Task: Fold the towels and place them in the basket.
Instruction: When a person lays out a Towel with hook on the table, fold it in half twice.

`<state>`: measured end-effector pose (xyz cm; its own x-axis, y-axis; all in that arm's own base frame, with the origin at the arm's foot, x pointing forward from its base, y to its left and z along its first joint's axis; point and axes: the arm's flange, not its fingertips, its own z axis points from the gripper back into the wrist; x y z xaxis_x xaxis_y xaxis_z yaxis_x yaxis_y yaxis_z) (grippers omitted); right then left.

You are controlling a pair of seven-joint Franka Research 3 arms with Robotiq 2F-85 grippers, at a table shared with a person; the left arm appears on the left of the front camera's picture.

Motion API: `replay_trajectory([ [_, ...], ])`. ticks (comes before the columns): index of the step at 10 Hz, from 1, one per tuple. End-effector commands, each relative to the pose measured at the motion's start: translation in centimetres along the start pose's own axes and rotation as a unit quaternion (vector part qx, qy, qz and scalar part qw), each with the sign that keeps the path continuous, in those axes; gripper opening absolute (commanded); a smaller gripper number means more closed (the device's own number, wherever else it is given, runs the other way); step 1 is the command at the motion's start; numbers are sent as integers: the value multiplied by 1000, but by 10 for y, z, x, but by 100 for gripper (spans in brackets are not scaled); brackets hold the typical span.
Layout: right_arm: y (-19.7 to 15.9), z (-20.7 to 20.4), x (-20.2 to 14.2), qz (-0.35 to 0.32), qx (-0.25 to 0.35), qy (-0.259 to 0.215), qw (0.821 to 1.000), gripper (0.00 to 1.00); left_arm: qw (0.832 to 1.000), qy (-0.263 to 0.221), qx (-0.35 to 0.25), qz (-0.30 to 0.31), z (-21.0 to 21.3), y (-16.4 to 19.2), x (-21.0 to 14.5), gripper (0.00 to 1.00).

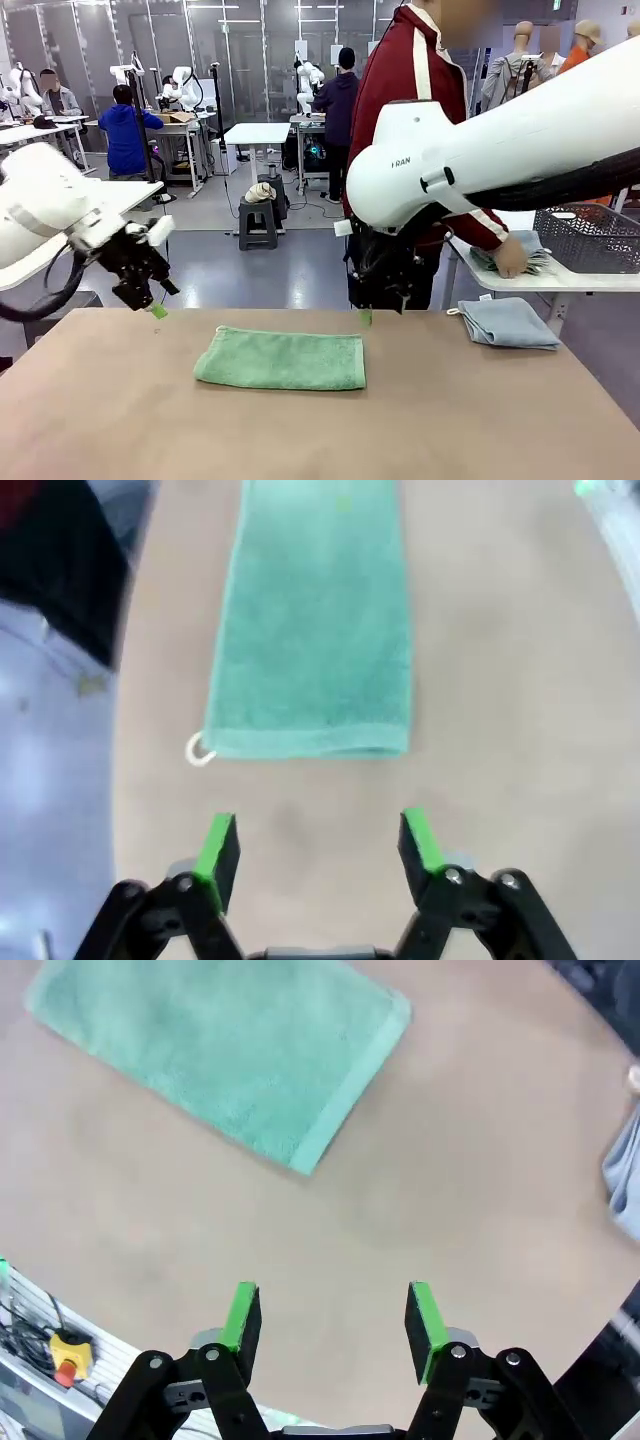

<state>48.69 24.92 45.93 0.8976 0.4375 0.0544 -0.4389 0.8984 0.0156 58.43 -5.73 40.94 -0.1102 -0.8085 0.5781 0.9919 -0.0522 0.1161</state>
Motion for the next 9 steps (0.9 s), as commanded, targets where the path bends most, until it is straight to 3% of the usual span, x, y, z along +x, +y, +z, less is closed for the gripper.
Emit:
replay_trajectory([
  [1,-3,8,12,31,-2,-18,999,73,990,-123,-57,28,6,-16,-45,81],
  [6,-3,8,12,31,-2,-18,999,73,965,-229,-96,84,0,-22,-94,81],
  [9,-3,8,12,31,-2,-18,999,73,963,-251,-26,98,-7,-38,-88,81],
])
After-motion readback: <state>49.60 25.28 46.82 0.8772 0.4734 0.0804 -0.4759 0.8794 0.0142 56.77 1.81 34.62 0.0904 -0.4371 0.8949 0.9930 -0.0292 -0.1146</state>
